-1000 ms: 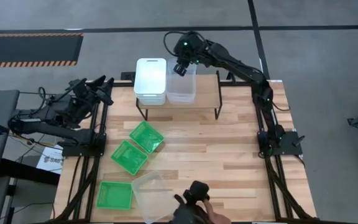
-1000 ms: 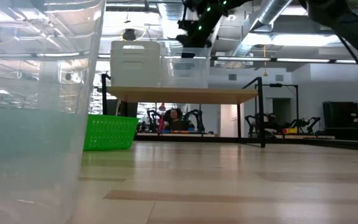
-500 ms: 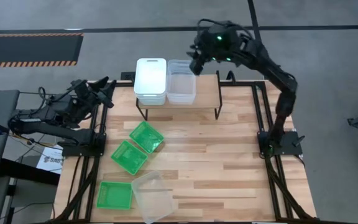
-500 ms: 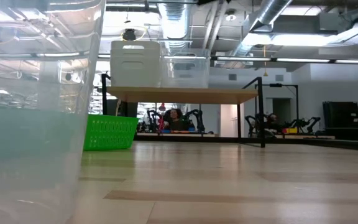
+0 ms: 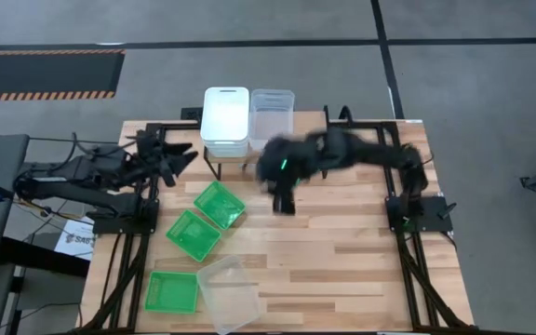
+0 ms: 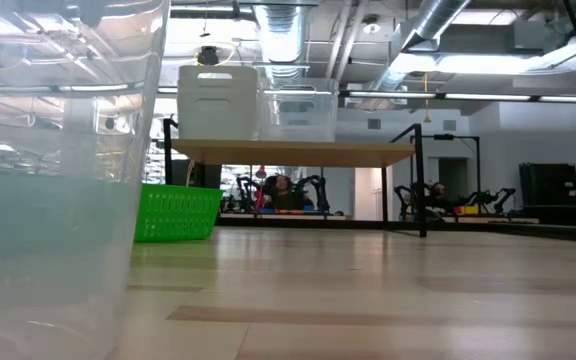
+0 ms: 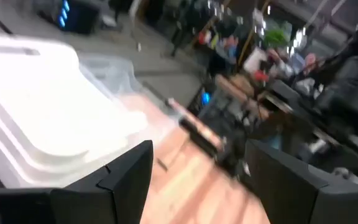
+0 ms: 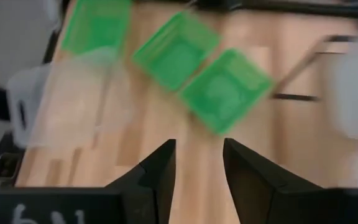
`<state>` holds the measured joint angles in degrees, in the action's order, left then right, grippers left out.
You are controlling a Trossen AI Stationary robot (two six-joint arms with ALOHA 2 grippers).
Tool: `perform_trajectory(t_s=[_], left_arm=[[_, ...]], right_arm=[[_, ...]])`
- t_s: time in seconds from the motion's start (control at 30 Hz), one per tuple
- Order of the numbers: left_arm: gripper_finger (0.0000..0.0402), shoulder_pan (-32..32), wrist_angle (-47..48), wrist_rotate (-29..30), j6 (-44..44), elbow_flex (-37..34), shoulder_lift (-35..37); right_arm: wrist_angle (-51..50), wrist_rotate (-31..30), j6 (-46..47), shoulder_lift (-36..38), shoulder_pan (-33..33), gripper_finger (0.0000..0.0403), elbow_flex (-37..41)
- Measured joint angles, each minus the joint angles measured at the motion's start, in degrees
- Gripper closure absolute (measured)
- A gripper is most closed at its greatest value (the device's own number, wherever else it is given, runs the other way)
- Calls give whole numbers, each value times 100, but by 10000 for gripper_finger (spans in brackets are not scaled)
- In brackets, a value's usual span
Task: Stack baskets on shelf by color
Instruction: Stack the transparent bin on the transparent bin on the shelf
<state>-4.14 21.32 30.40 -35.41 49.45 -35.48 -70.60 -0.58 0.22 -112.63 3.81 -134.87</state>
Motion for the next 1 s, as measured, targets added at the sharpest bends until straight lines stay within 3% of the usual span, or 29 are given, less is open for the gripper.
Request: perform_trajectory(t_s=[0.27, 0.4, 0.6, 0.77, 1.0], left_arm=[[157, 2, 509, -700, -91, 0, -168], [157, 2, 768, -1265, -91, 0, -160], [157, 0, 1216, -1963, -20, 0, -162], [157, 0, 1565, -1988, 166, 0, -164], [157, 1, 1734, -1751, 367, 0, -164]], right_arm=[[158, 0, 438, -857, 1210, 241, 1], [695, 17, 868, -1171, 1785, 236, -2], [1623, 22, 989, -1680, 2490, 193, -4], [2330, 43, 991, -2152, 2779, 147, -4], [2860, 41, 1077, -2692, 2820, 138, -6]])
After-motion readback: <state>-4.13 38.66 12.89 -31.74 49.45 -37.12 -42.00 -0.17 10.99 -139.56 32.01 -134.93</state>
